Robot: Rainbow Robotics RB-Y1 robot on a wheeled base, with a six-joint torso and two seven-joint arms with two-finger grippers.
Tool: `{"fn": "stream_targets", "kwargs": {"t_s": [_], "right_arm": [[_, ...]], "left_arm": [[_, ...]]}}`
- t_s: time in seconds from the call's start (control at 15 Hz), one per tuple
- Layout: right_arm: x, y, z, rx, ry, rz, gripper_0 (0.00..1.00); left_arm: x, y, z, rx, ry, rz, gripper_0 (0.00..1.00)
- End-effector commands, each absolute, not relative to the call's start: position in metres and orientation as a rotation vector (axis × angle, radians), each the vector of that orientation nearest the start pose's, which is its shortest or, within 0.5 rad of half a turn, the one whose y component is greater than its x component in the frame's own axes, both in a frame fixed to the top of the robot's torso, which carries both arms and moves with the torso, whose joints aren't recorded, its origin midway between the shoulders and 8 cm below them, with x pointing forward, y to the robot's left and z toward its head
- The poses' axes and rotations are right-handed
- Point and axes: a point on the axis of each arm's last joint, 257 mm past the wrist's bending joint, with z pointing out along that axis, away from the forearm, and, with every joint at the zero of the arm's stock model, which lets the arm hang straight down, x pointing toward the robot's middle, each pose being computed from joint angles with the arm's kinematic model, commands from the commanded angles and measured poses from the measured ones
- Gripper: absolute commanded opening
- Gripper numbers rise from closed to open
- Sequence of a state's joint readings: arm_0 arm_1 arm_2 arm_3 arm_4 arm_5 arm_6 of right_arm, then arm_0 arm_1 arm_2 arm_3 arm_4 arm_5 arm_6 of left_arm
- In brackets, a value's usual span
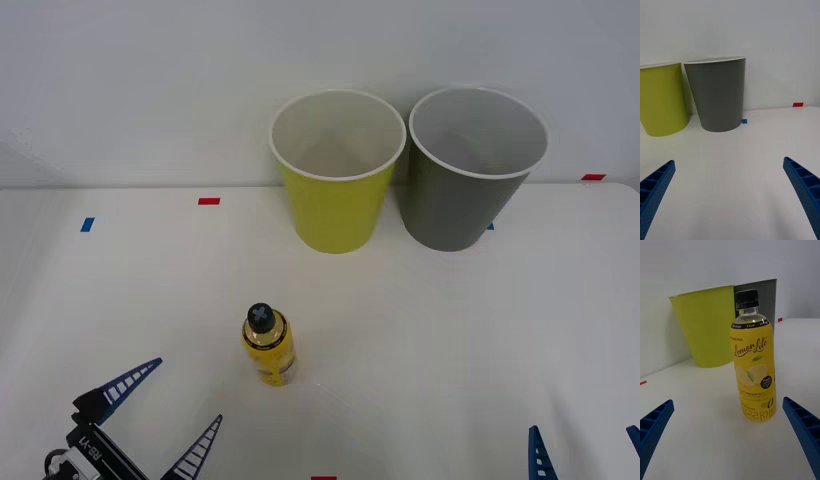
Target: Put cans in the gray bin and PET bottles in the light green bin.
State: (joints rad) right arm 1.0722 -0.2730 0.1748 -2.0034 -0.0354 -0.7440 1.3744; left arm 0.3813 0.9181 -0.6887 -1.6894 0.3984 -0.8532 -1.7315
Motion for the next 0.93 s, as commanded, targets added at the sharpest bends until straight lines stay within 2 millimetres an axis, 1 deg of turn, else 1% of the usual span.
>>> {"fn": "stream_targets", "kwargs": {"t_s": [0.07,0.2,0.47,0.67,0.93], "right_arm": [[0.217,-0.271,-0.225,0.039,1.462,0.062,1.00],[0.217,-0.271,-0.225,0.039,1.462,0.062,1.00],[0.217,-0.271,-0.225,0.039,1.462,0.062,1.00],[0.217,-0.271,-0.225,0.039,1.462,0.062,1.00],[0.217,-0.271,-0.225,0.039,1.462,0.062,1.00]], "left_arm": [[0.297,0.181,-0.265,0.670,1.329,-0.342,1.00],[0.305,0.174,-0.263,0.685,1.322,-0.350,1.00],[0.319,0.149,-0.260,0.668,1.325,-0.422,1.00],[0.334,0.138,-0.255,0.685,1.314,-0.426,1.00],[0.337,0.115,-0.252,0.695,1.303,-0.479,1.00]]}}
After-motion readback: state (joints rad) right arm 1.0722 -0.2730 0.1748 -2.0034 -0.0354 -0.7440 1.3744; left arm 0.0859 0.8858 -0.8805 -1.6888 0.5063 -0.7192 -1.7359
